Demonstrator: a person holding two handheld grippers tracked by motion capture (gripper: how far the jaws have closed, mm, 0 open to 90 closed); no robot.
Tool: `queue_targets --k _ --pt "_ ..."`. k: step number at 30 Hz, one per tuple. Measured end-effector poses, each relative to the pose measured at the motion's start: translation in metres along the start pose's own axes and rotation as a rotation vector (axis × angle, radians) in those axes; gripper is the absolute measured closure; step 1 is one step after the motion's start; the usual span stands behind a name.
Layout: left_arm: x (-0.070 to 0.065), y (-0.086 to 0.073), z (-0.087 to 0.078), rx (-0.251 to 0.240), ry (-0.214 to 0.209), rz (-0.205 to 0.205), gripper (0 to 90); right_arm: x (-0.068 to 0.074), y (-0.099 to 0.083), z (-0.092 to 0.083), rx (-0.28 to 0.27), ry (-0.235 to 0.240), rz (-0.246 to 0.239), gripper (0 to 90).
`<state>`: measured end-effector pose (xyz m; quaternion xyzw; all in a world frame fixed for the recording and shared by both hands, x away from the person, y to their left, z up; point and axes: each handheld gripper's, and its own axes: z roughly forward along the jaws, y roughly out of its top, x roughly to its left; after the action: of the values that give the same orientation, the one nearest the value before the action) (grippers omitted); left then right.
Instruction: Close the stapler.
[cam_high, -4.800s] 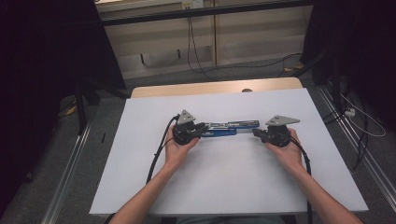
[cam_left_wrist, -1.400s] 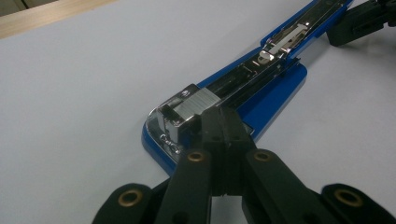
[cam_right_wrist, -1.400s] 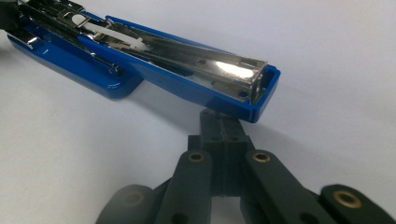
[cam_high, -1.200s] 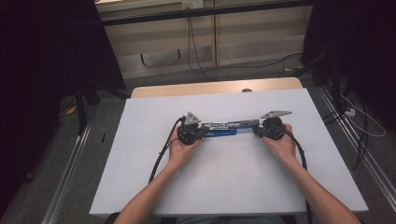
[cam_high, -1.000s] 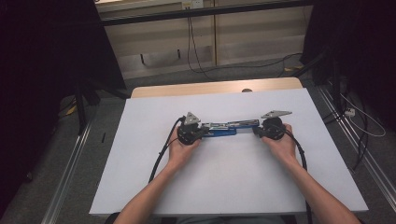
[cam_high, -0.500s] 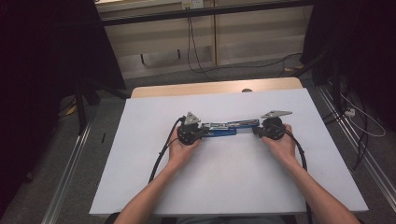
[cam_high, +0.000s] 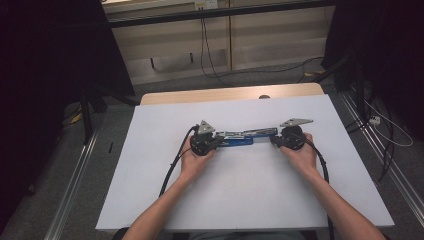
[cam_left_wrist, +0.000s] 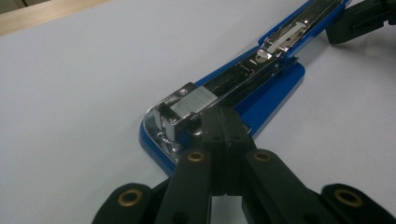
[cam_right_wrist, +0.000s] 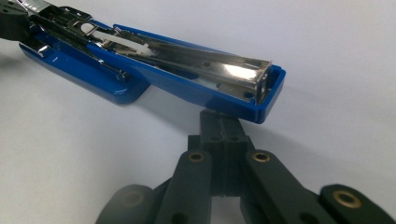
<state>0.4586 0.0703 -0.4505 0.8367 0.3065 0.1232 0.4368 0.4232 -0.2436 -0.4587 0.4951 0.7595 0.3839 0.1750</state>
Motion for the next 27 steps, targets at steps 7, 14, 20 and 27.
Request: queue_targets --k 7,14,20,27 --pt "0.0005 0.0 0.0 0.001 -0.002 -0.001 90.0 -0.0014 0.0034 -0.0044 -0.046 -0.007 -0.007 90.0" --pt "-0.0004 0.0 -0.0004 0.003 -0.005 0.001 90.0 -0.0001 0.004 -0.0052 -0.071 -0.001 -0.016 90.0" --pt "-0.0005 -0.0002 0.0001 -0.001 0.002 0.003 90.0 0.0042 0.0049 -0.0047 -0.085 0.026 -0.035 90.0" --pt "0.0005 -0.0004 0.0004 -0.006 -0.004 -0.004 90.0 0.0017 0.0047 -0.0076 -0.121 0.035 -0.037 90.0"
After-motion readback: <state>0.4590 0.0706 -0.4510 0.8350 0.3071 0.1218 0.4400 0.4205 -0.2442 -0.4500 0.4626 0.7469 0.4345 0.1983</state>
